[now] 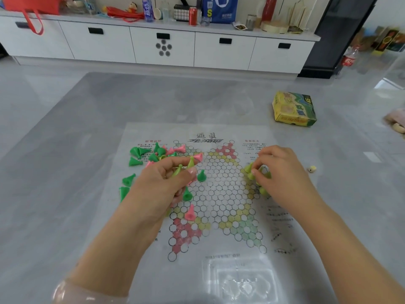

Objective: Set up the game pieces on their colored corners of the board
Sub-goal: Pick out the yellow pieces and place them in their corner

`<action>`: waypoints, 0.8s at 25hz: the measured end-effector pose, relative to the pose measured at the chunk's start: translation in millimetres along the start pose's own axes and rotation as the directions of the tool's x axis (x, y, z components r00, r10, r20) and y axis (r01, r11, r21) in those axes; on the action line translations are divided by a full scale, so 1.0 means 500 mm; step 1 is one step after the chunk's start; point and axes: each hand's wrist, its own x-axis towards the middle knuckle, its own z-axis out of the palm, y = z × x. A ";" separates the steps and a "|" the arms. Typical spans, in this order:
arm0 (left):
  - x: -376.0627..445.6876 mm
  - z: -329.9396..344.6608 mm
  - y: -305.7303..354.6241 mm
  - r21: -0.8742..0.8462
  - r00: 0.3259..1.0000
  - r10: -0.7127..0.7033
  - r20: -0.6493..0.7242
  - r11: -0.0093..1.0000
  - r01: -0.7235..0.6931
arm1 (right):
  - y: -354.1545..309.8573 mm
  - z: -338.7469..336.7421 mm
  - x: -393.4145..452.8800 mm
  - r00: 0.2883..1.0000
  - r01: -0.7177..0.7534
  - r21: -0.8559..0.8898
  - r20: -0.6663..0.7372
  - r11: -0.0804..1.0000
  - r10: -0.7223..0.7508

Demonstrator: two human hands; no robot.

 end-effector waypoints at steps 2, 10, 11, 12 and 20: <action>0.000 0.000 0.001 0.000 1.000 -0.003 0.002 1.000 0.003 | 0.002 0.003 -0.001 1.000 0.001 -0.005 0.014 1.000 -0.001; -0.003 -0.005 0.004 0.017 1.000 -0.016 -0.002 1.000 0.016 | 0.009 0.009 -0.003 1.000 -0.008 0.057 0.028 0.998 0.006; -0.004 -0.005 0.004 0.021 1.000 -0.016 0.000 1.000 0.016 | 0.010 0.012 -0.003 1.000 -0.006 0.068 0.022 0.998 0.005; -0.005 -0.004 0.004 0.024 1.000 -0.016 0.001 1.000 0.016 | 0.010 0.014 -0.003 1.000 -0.003 0.073 0.013 0.997 0.002; -0.003 -0.003 0.005 0.028 1.000 -0.015 0.000 0.999 0.015 | 0.013 0.018 -0.006 1.000 0.003 0.083 -0.006 0.997 -0.002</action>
